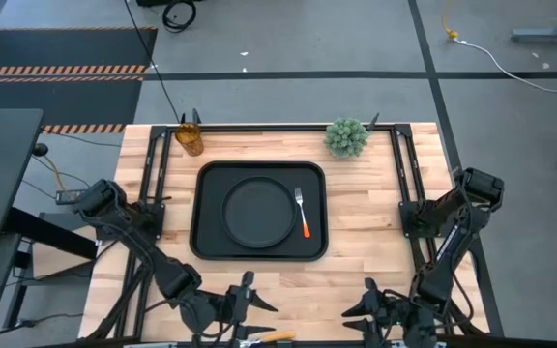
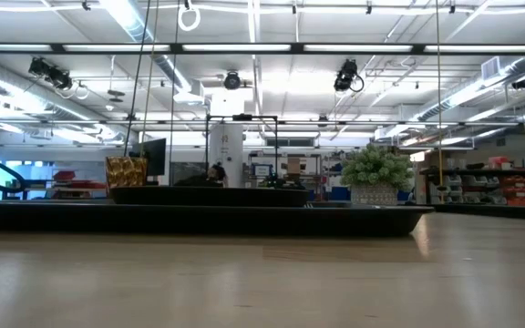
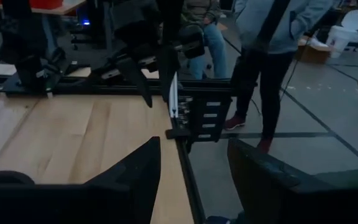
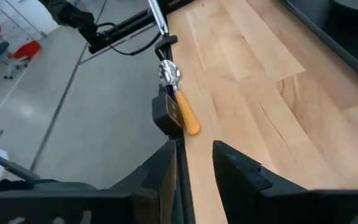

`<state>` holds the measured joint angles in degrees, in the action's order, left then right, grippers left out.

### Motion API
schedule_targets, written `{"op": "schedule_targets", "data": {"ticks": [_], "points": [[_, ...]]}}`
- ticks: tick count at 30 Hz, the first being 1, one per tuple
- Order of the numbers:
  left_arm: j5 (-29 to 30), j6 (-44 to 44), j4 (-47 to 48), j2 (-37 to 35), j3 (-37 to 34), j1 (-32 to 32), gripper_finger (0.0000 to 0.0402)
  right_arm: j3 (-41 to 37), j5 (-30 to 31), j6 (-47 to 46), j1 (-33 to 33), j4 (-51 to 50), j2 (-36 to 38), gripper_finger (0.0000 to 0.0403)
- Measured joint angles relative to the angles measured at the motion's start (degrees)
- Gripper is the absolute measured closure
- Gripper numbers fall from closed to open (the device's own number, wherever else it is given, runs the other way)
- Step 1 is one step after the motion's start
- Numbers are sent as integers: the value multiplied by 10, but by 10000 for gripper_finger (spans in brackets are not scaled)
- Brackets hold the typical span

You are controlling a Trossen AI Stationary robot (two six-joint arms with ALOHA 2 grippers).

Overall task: Pick and place plate/cup/fork/spoon on tray
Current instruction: Put the yellow spoon on the black serving tray to the right of the orange fork

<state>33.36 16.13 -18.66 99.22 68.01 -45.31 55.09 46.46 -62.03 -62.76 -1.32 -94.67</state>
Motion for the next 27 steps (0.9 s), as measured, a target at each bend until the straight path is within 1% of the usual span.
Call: {"op": "schedule_targets", "data": {"ticks": [3,8,10,13,15,17,23,27], "points": [[-4,-3,-8,0,0,5,210,0,-1,15,3,2,0,289],[-48,-37,-46,0,0,-2,210,0,-4,17,3,4,0,288],[-56,-72,-71,0,0,-12,213,0,-22,17,4,4,1,288],[-60,-134,-102,1,0,-29,223,0,-73,6,9,4,1,288],[-64,-163,-104,1,0,-35,229,0,-106,-20,17,4,1,288],[-64,-181,-98,2,0,-36,233,0,-120,-45,25,4,1,288],[-65,-183,-89,19,0,-18,234,0,-117,-37,46,4,1,286],[-90,-161,-89,45,0,-4,234,0,-116,-28,57,12,1,278]]}}
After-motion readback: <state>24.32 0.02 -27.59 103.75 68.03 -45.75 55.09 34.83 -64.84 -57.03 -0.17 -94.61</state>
